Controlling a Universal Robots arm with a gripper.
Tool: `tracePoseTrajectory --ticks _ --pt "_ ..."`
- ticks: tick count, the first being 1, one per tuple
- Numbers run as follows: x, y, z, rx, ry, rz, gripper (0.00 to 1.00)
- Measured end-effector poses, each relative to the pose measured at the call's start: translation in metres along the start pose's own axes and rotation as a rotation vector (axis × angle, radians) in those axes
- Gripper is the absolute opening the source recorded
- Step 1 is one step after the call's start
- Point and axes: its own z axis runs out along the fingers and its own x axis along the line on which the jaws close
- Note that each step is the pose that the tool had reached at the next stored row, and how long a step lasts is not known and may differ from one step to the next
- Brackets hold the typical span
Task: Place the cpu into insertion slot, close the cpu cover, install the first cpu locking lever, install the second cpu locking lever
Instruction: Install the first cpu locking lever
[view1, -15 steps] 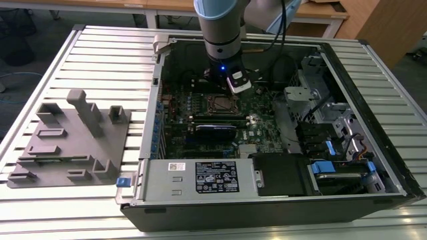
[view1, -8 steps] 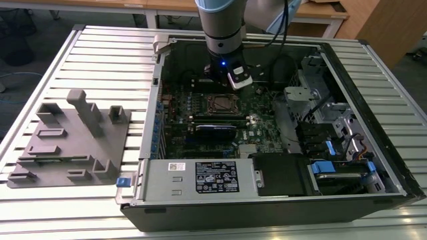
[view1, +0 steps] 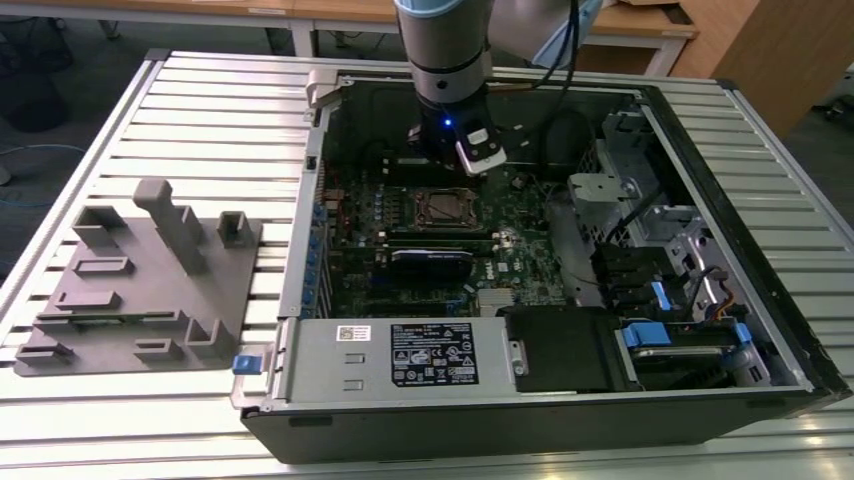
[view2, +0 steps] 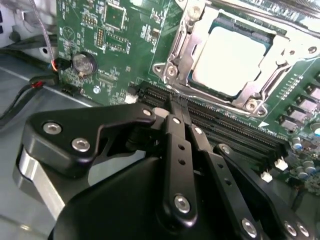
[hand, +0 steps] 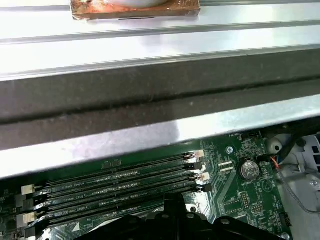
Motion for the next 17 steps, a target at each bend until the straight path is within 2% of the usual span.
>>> tracePoseTrajectory --ticks 1,3,8,11,12,17 --pt "0.0000 0.0000 0.0000 0.0092 0.0136 0.002 0.11" --pt "0.0001 0.0000 0.0000 0.0359 0.0443 0.004 0.11" --pt "-0.0001 0.0000 0.0001 0.1133 0.1212 0.008 0.11" --pt "-0.0005 0.0001 0.0001 0.1651 0.1666 0.010 0.11" --pt "-0.0010 0.0002 0.0003 0.1752 0.1790 0.011 0.11" --pt "-0.0049 0.0009 0.0014 0.1750 0.1807 0.008 0.11"
